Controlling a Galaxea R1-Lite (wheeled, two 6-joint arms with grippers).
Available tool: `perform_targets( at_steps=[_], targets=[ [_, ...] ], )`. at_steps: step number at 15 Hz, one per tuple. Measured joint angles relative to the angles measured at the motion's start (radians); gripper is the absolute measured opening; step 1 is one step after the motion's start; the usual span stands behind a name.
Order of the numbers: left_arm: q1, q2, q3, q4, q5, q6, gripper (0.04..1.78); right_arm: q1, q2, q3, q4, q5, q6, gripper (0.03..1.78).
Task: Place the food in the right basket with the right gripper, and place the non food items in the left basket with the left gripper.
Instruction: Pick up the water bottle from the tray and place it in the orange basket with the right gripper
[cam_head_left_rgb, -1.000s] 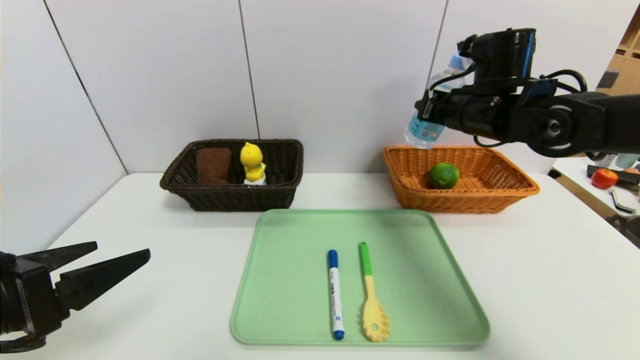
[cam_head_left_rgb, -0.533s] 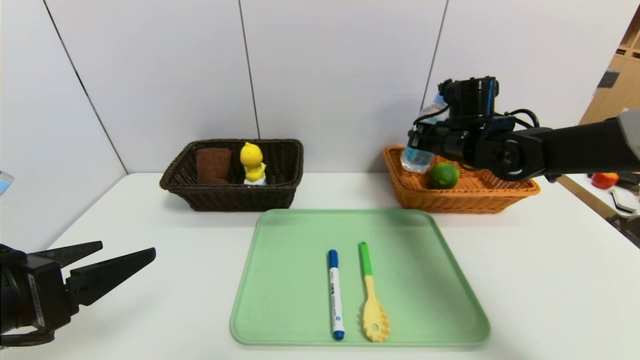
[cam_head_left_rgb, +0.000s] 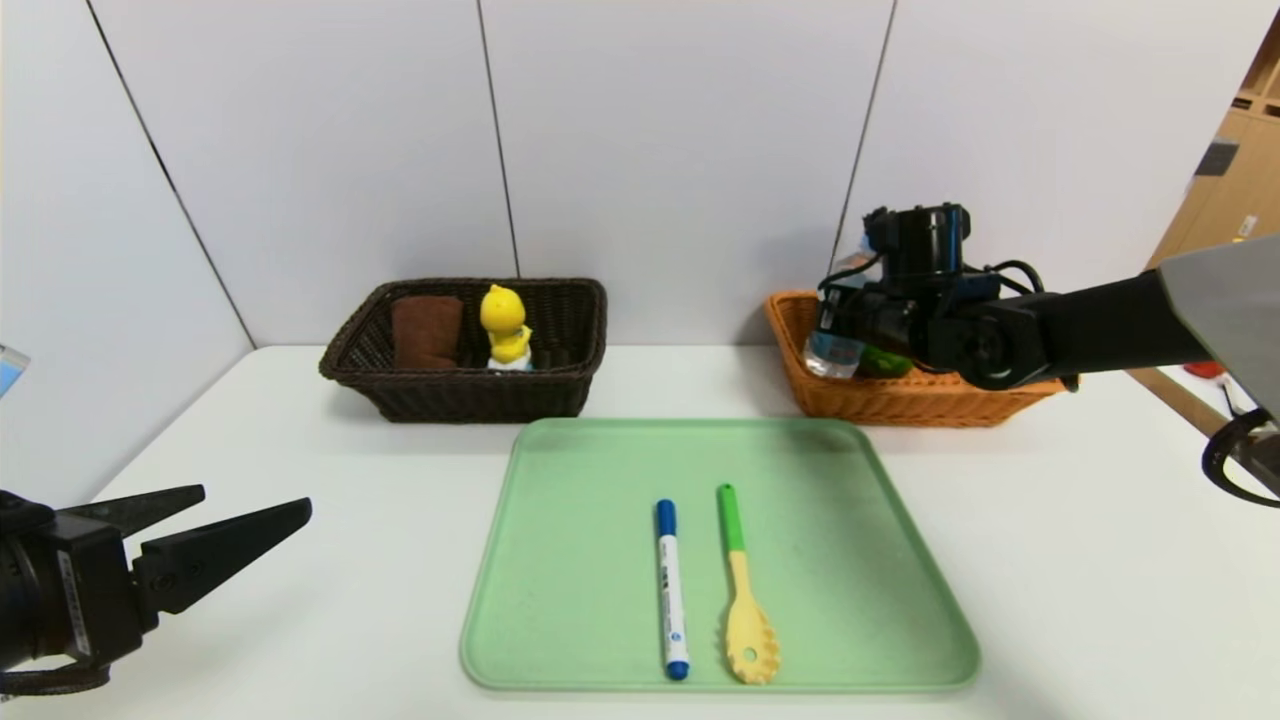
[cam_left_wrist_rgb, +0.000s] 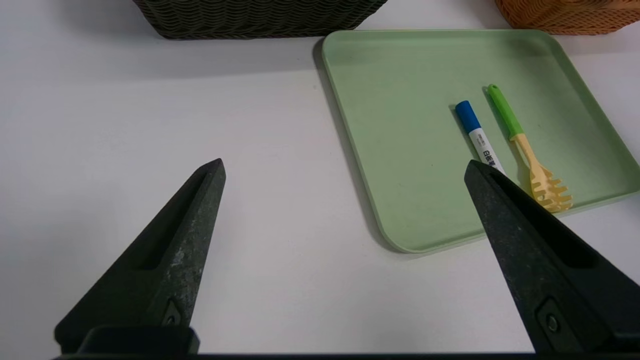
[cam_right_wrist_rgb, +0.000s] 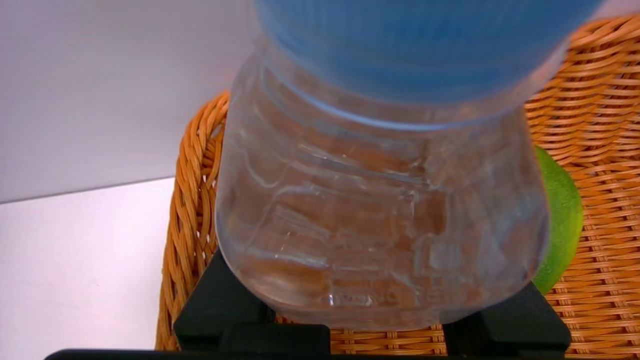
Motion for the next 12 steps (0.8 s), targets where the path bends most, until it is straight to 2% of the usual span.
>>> perform_targets(
  at_steps=[3,7,12],
  targets=[
    [0.000,0.000,0.000,0.000,0.000,0.000,1.69,-0.001,0.005,0.007,0.000,-0.002,-0.001,0.86],
    [0.000,0.000,0.000,0.000,0.000,0.000,1.69,-0.001,-0.008,0.011,-0.002,-0.002,-0.001,1.22],
    [0.000,-0.002,0.003,0.001,0.002,-0.001,1.69,-0.007,-0.084,-0.009,0.017,-0.001,-0.020,1.45]
  ],
)
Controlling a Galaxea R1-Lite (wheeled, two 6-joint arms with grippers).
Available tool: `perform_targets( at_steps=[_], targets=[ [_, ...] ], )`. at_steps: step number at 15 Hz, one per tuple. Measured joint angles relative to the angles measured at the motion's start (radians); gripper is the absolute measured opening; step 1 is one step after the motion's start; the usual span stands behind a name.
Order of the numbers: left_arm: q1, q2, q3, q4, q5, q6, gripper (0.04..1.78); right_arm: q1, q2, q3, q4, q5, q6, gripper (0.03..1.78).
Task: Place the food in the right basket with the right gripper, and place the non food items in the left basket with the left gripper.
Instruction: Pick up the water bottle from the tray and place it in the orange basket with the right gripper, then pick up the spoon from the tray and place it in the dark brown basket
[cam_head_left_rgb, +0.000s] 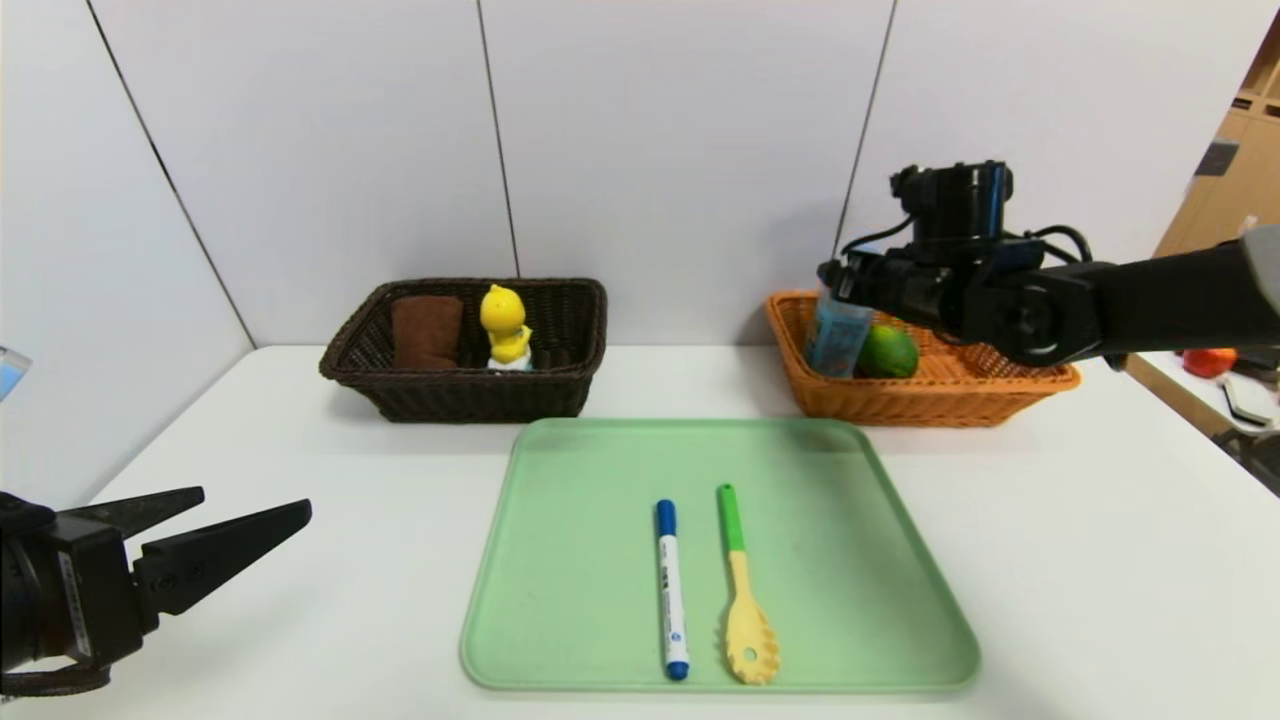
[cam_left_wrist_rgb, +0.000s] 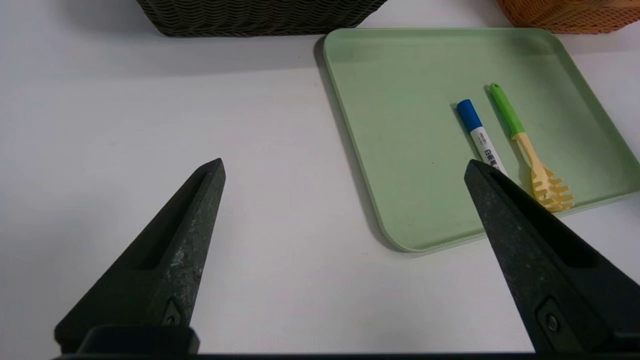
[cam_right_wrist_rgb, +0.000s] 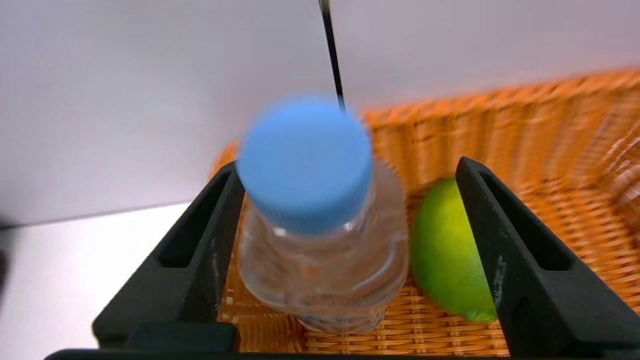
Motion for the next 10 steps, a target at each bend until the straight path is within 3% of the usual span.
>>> perform_targets(
  at_steps=[3,5,8,10],
  targets=[
    [0.000,0.000,0.003,-0.001,-0.005,0.001,1.69,0.009,-0.116,-0.050,0.118,0.005,-0.053,1.53],
    [-0.001,0.004,-0.001,-0.002,-0.007,0.001,1.69,0.031,-0.188,-0.087,0.305,0.007,-0.048,1.57],
    [-0.001,0.008,-0.002,-0.002,-0.007,0.001,1.69,0.103,-0.257,-0.121,0.632,0.027,0.047,1.62],
    [-0.001,0.005,0.001,-0.002,-0.003,0.000,1.69,0.167,-0.275,-0.134,0.847,0.077,0.148,1.64]
  ],
)
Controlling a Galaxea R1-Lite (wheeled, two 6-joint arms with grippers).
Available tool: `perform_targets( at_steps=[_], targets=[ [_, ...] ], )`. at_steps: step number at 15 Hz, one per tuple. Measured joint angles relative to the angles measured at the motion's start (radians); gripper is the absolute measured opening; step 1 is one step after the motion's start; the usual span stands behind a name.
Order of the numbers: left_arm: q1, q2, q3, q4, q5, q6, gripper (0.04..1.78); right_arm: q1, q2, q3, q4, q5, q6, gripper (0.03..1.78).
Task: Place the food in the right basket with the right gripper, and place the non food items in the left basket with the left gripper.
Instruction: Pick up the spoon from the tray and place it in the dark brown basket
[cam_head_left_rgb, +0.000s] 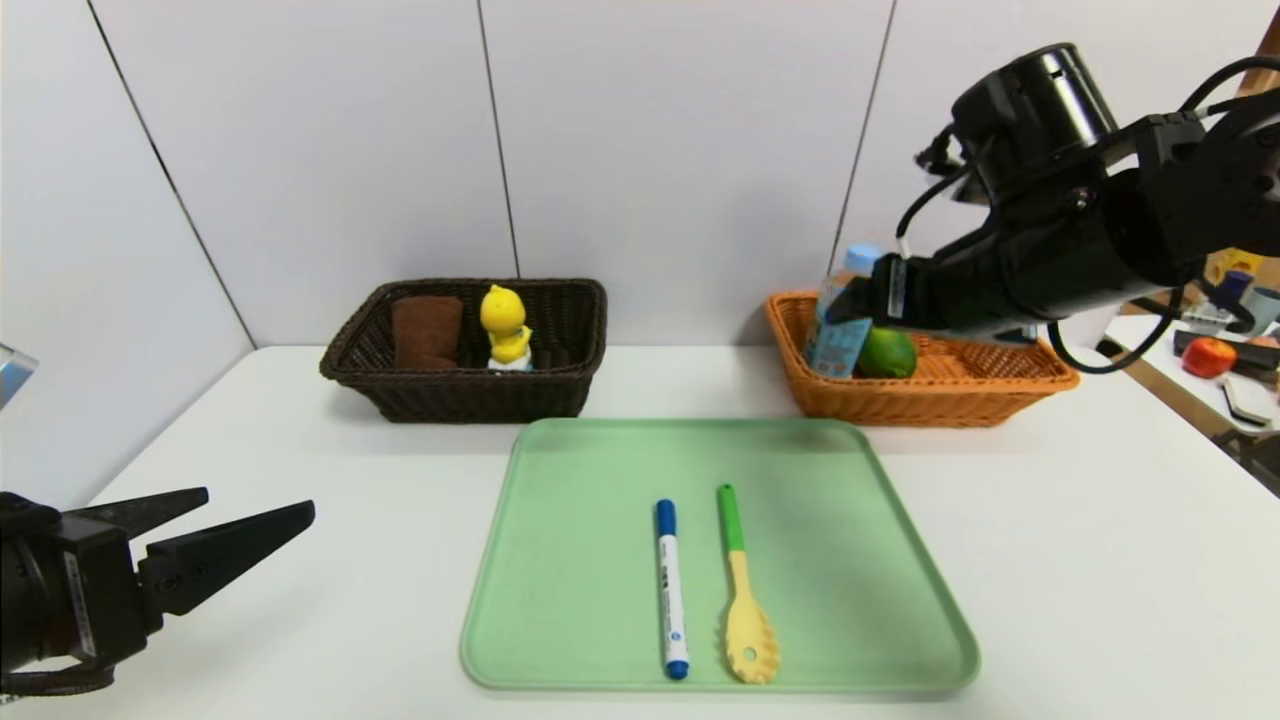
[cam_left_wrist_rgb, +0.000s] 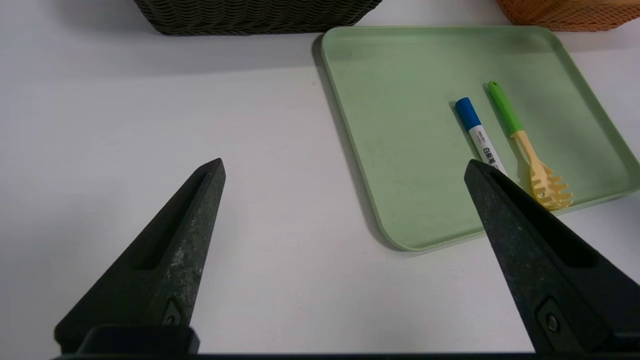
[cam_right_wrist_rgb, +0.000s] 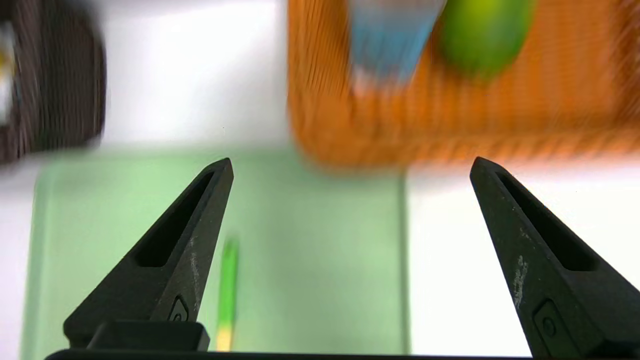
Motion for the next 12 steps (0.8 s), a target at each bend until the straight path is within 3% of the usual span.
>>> perform_targets(
  at_steps=[2,4,8,12],
  targets=[
    [0.001,-0.004,0.003,0.000,0.002,0.000,1.69,0.080,0.004,-0.007,0.195,0.062,0.095,1.65],
    [0.001,-0.007,0.004,0.001,0.000,0.000,1.69,0.155,0.041,-0.013,0.334,0.094,0.192,1.67],
    [0.001,-0.010,0.009,0.002,0.000,0.001,1.69,0.258,0.135,-0.028,0.364,0.100,0.262,1.68],
    [0.001,-0.011,0.017,0.004,0.000,0.001,1.69,0.293,0.223,-0.060,0.364,0.089,0.273,1.69]
  ],
)
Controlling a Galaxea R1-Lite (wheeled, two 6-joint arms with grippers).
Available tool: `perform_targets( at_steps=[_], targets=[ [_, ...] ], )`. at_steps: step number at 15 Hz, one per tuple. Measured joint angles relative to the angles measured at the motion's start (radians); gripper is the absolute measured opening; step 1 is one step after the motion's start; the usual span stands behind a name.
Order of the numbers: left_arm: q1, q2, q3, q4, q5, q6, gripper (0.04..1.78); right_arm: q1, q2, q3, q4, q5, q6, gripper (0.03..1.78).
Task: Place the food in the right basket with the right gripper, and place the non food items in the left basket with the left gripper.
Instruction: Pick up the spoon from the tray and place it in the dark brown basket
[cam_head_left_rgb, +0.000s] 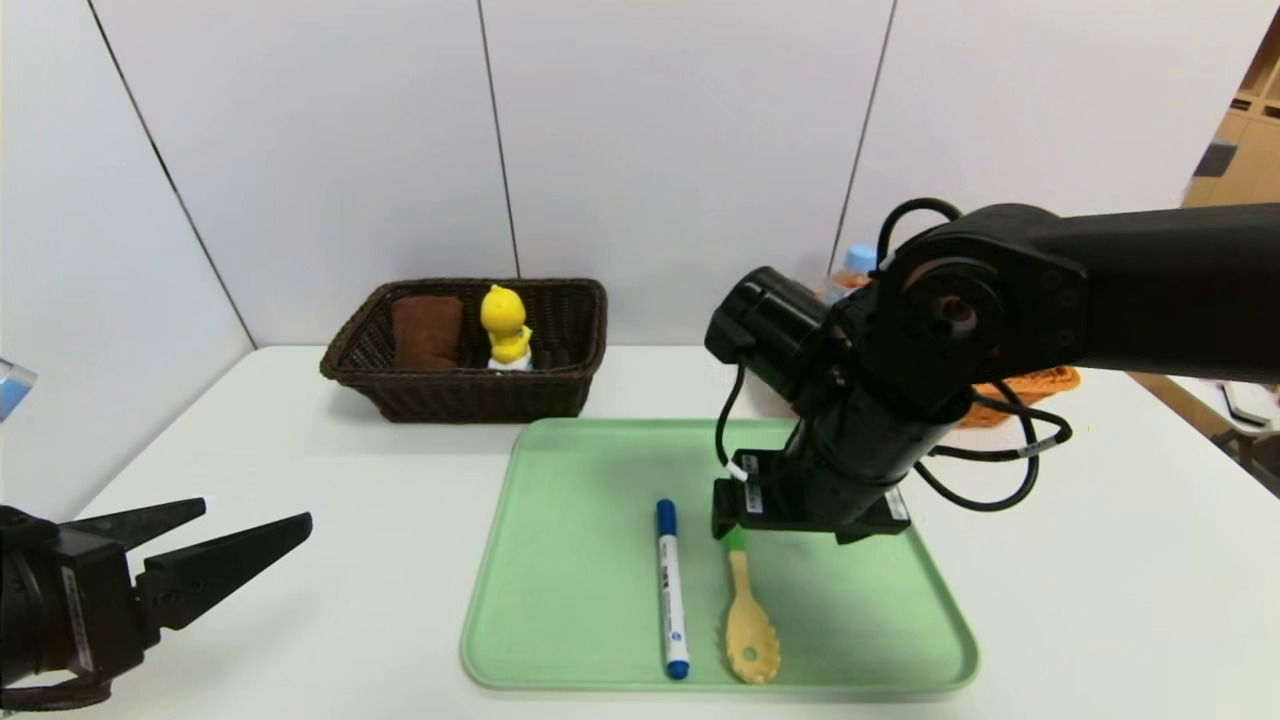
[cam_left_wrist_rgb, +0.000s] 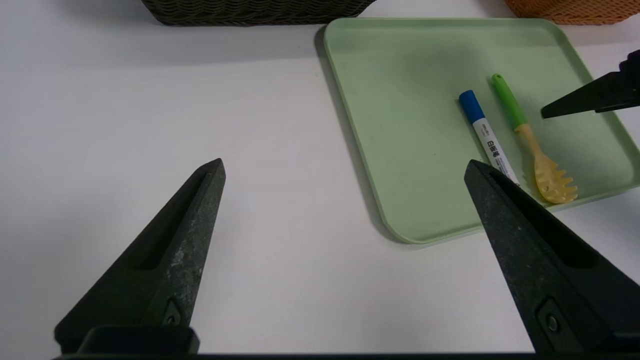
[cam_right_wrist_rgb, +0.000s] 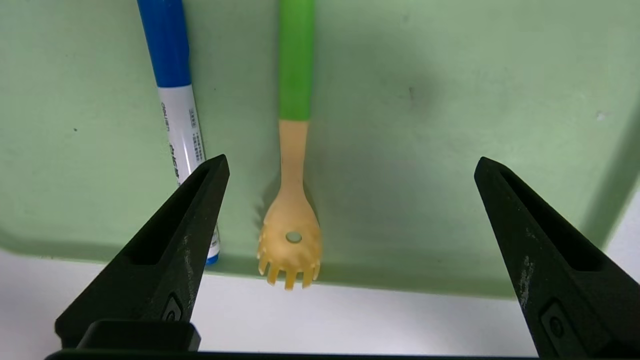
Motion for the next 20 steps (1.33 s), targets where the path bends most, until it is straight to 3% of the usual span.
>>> perform_targets(
  at_steps=[12,15,19,20],
  targets=[
    [0.000,0.007,0.003,0.000,0.000,0.000,1.69,0.008,0.106,-0.019,0.006,-0.002,-0.001,1.69],
    [0.000,0.004,0.005,0.001,0.003,-0.001,1.69,0.011,0.124,-0.020,0.003,-0.001,0.000,1.21],
    [0.001,-0.007,0.016,0.002,0.003,0.000,1.69,0.012,0.138,-0.021,-0.001,-0.002,-0.004,0.79],
    [0.001,-0.009,0.017,0.002,0.003,0.000,1.69,0.012,0.140,-0.020,-0.001,-0.003,-0.004,0.60]
  ],
)
